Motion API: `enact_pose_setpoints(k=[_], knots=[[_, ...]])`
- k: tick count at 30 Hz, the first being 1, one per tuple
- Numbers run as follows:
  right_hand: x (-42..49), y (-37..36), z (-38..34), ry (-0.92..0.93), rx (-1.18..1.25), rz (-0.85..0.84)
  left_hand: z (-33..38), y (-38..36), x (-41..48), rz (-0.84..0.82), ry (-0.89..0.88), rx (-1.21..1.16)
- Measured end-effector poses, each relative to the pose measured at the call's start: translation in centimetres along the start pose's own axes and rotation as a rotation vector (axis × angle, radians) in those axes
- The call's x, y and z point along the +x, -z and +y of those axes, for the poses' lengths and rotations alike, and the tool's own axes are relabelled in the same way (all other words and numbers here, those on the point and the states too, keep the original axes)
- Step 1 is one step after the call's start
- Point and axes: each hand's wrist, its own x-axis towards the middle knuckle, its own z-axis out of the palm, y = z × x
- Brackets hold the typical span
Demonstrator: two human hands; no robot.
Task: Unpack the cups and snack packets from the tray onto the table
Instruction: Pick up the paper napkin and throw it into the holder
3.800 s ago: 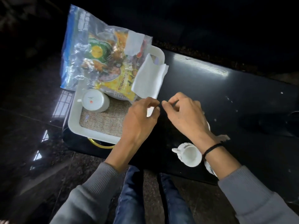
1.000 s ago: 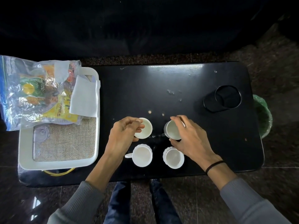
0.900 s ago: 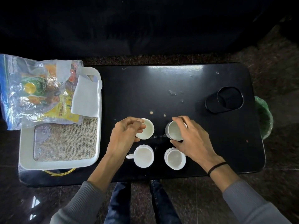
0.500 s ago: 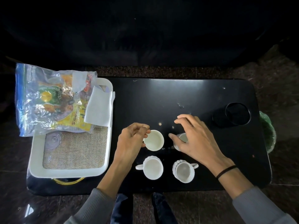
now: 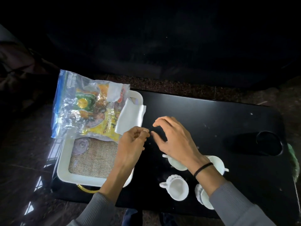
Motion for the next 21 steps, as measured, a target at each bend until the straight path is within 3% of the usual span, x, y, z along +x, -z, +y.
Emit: enact_pose_setpoints(k=[2, 4, 8, 13, 21], knots=[[0.4, -0.4, -0.3, -0.002, -0.004, -0.029, 0.4, 0.1, 0.1, 0.042, -0.035, 0.074], [5.3, -4.3, -4.8, 0.048, 0.009, -0.075, -0.1, 6.4, 3.3, 0.198, -0.084, 0.161], [6.5, -5.4, -5.4, 0.020, -0.001, -0.129, -0.1, 7.4, 3.8, 0.347, -0.182, 0.451], [7.7, -6.9, -5.7, -0.034, 0.012, -0.186, -0.9, 8.7, 6.4, 0.309, -0.151, 0.706], [8.0, -8.1, -5.4, -0.091, 0.017, -0.235, -1.4, 8.6, 8.6, 0.338, -0.264, 0.945]])
